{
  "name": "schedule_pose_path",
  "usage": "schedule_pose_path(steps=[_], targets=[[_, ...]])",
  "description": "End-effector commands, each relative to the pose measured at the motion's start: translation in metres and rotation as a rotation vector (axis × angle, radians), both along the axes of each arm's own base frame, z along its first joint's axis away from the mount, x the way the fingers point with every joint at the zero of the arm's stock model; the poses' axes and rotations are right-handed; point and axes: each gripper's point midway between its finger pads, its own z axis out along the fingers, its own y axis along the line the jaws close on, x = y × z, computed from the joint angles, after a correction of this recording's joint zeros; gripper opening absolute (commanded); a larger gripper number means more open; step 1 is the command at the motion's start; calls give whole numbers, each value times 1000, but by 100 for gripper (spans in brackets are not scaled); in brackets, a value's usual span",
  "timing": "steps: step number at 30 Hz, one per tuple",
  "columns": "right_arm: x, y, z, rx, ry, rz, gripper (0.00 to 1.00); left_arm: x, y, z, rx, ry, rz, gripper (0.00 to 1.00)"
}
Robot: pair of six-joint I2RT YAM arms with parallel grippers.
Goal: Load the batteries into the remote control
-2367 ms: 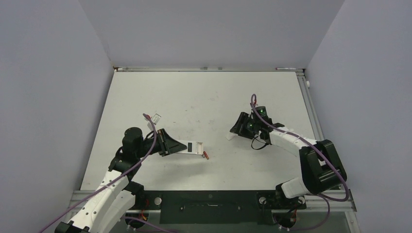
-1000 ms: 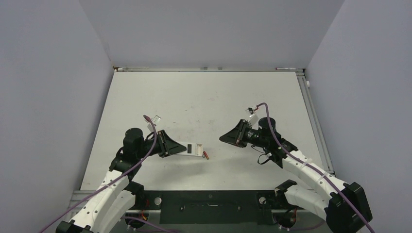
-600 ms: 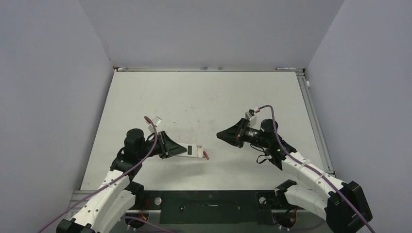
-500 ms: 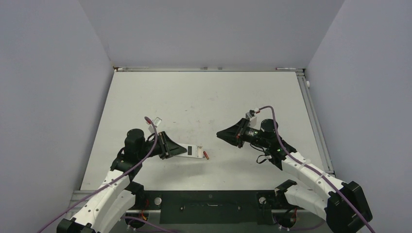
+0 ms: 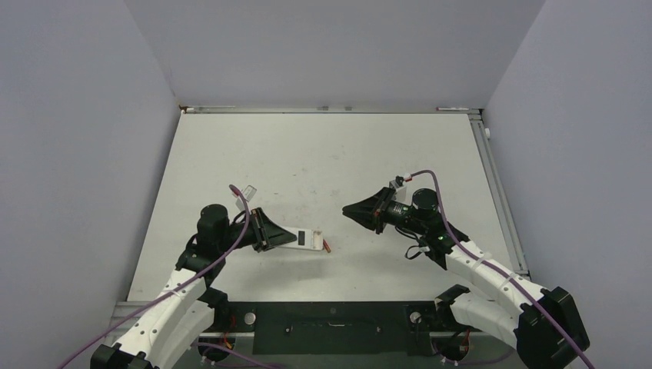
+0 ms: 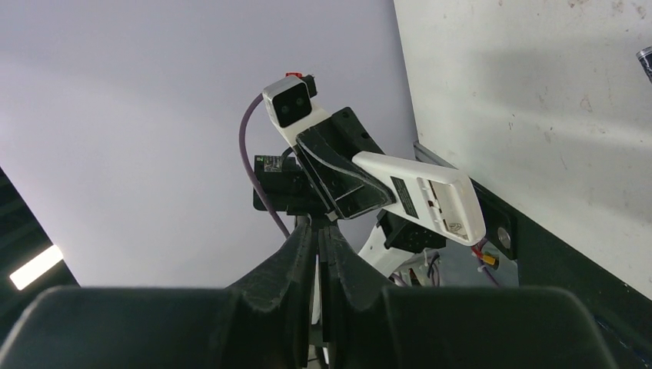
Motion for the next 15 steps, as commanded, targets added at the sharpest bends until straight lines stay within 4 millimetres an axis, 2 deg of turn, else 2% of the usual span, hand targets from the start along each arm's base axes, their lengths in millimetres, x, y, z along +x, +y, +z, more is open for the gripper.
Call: schedule_pose_path(steps=[1,4,12,15], targets=[[-1,4,34,44,-81,6,9,2,-3,15,-42,-52,-15,0],[-1,4,31,-1,-115,18,9,2,-3,16,-48,-52,-16,0],[-3,-1,8,-242,-294,88,9,2,-4,17,-53,-58,-22,0],[-5,-8,-7,-335,-358,114,9,1,-4,17,-61,-61,-26,0]])
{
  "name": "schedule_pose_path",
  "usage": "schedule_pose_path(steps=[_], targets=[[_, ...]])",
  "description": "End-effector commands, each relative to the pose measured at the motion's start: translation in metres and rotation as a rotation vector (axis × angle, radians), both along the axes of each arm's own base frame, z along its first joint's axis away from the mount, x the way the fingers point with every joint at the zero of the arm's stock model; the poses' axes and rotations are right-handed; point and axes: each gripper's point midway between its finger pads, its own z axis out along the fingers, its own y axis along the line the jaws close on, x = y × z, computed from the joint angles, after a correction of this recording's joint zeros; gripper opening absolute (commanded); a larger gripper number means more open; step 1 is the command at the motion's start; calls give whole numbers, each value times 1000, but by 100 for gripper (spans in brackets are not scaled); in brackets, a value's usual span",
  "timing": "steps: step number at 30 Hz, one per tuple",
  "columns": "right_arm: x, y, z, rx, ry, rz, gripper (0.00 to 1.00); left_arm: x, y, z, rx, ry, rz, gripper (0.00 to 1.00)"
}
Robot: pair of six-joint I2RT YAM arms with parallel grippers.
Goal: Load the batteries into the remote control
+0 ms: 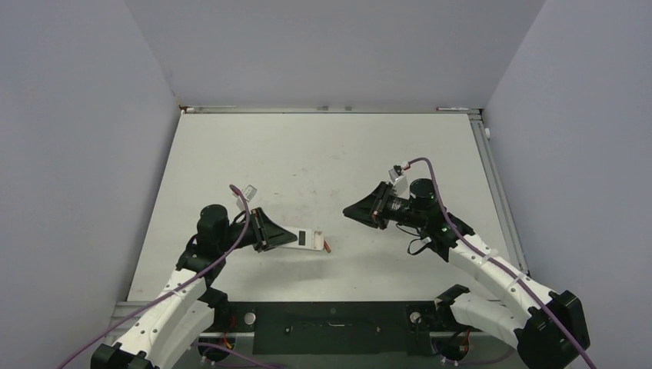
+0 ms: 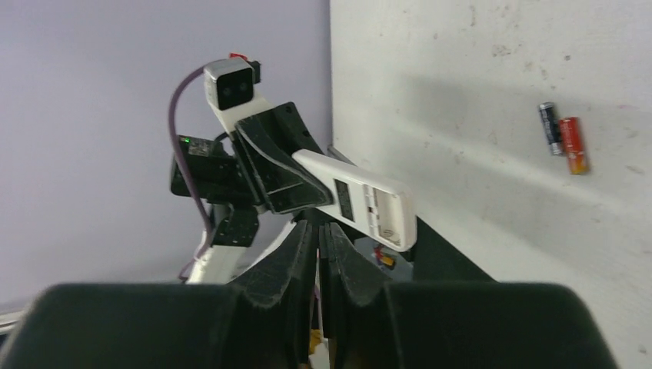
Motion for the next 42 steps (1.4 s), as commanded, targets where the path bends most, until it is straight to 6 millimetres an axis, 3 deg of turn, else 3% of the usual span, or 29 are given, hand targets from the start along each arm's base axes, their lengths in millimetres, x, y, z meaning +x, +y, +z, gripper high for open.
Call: schedule_pose_path(steps=[1,3,13,20,26,28,29,42], targets=[[-3,-10,-11,-163,-193,49,9,2,-3,14,-45,-68,-20,0],[-4,-15,-17,-211,-260,57,10,2,-3,15,-53,-69,-21,0],[-19,-28,-20,-395,-611,228,43,1,-8,11,-65,-58,-68,0],[-29,-30,-10,-501,-863,327,55,-3,-12,6,-51,-21,-140,0],[-55,-10,5,-483,-1153,438,64,-9,-14,4,-44,14,-204,0],[-68,1,7,-467,-1237,498,80,-10,-14,5,-41,19,-215,0],[-73,6,6,-465,-1275,523,82,-11,-14,5,-40,23,-222,0],[-94,57,-17,-588,-1511,738,82,-28,-18,12,-37,19,-307,0]])
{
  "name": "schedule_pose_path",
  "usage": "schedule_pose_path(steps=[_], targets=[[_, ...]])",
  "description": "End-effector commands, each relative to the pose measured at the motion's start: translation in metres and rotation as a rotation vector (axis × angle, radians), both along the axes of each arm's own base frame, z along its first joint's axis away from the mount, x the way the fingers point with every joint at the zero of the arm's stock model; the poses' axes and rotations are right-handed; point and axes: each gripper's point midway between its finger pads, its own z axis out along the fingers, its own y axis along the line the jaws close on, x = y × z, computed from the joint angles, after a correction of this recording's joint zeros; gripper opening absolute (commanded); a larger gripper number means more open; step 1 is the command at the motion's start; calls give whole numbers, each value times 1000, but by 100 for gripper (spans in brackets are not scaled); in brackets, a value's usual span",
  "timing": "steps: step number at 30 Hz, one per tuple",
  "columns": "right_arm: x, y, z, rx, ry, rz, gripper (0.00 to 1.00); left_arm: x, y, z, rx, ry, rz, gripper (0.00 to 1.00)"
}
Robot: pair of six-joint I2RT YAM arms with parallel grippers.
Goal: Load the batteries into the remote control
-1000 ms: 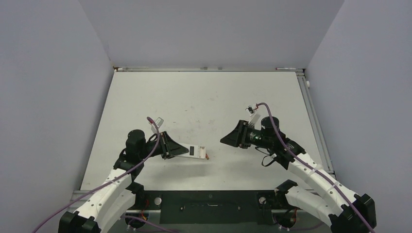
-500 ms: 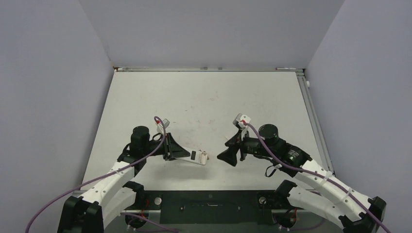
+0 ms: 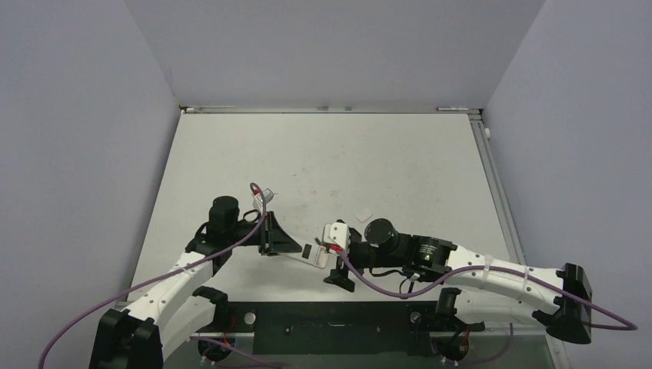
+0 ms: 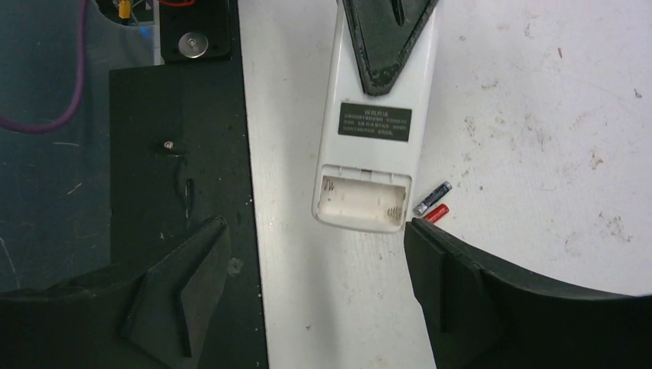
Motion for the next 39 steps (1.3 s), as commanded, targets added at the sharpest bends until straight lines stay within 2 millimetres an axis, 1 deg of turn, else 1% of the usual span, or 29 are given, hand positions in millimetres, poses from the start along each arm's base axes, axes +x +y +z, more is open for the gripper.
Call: schedule_pose_path(steps=[1,4,10,20,28,31,33,35,38,39], targets=[[12,25,33,59,-166,19,82,-6,-4,25,-39,-94,-64,0],[12,34,31,45,-172,32,82,-10,-5,29,-46,-108,-78,0],[15,47,27,36,-170,28,82,-20,-7,28,-44,-94,-105,0],[9,63,14,21,-147,12,82,-24,-7,28,-49,-99,-109,0],[17,66,4,-52,-227,-71,75,-26,-7,25,-49,-77,-107,0],[20,66,3,-68,-253,-104,72,-24,-8,28,-62,-104,-105,0],[22,65,2,-74,-261,-118,69,-25,-8,27,-62,-103,-106,0],[24,64,1,-76,-265,-133,62,-25,-8,26,-61,-101,-103,0],[25,63,0,-77,-261,-146,46,-25,-8,25,-60,-99,-101,0],[25,63,0,-79,-259,-150,40,-25,-8,25,-60,-98,-100,0]])
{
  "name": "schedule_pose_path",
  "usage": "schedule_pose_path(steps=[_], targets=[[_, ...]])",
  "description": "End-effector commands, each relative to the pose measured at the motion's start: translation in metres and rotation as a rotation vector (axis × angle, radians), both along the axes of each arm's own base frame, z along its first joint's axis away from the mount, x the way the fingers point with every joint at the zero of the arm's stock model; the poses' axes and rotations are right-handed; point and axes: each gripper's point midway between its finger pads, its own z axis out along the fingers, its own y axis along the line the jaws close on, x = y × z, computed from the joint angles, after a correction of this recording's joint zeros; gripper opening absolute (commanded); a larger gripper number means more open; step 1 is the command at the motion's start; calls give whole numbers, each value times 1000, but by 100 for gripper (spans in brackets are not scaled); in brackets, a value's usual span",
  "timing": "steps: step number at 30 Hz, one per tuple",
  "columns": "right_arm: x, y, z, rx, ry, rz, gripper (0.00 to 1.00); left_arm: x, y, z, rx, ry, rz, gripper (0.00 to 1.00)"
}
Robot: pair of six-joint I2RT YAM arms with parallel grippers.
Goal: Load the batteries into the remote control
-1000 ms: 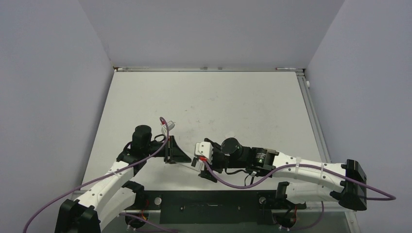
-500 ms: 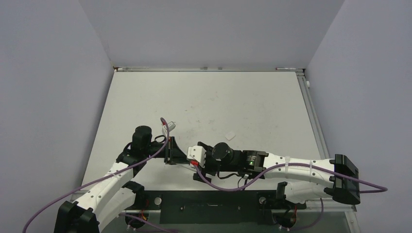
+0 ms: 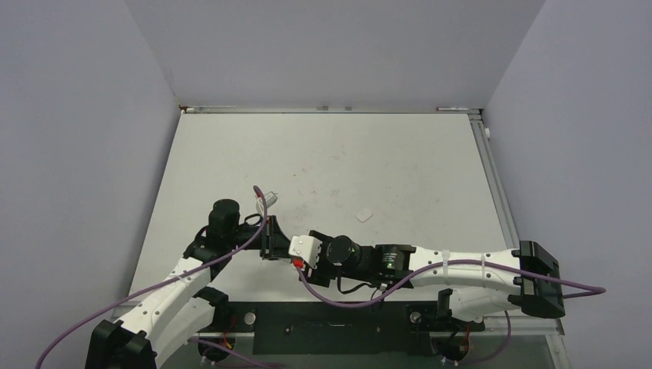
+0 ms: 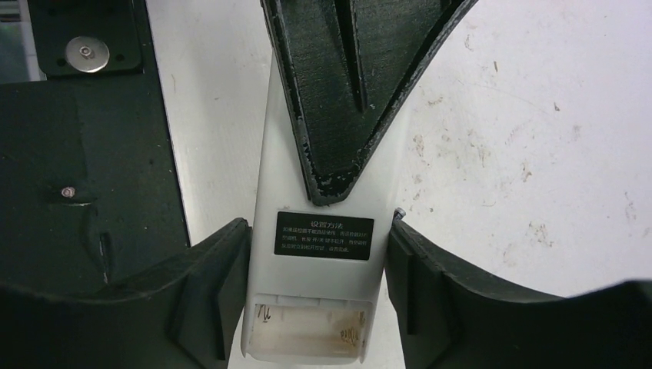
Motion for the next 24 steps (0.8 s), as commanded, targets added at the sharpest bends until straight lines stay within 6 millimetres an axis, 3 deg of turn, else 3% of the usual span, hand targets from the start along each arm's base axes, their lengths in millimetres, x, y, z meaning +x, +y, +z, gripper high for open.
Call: schedule_pose_path(steps=[1,3,5,8,12,24], targets=[[10,10,23,60,-43,-50,34,-1,-2,13,-39,-60,-23,0],[10,9,22,59,-41,-56,21,-1,-2,12,-38,-57,-21,2],[10,8,21,59,-38,-66,11,0,-2,12,-36,-56,-17,12],[11,5,21,62,-26,-92,8,4,-1,11,-20,-59,12,45],[12,-1,17,69,12,-153,8,12,3,5,34,-60,71,65],[16,-15,-23,17,196,-442,8,55,48,-13,376,-115,391,89]])
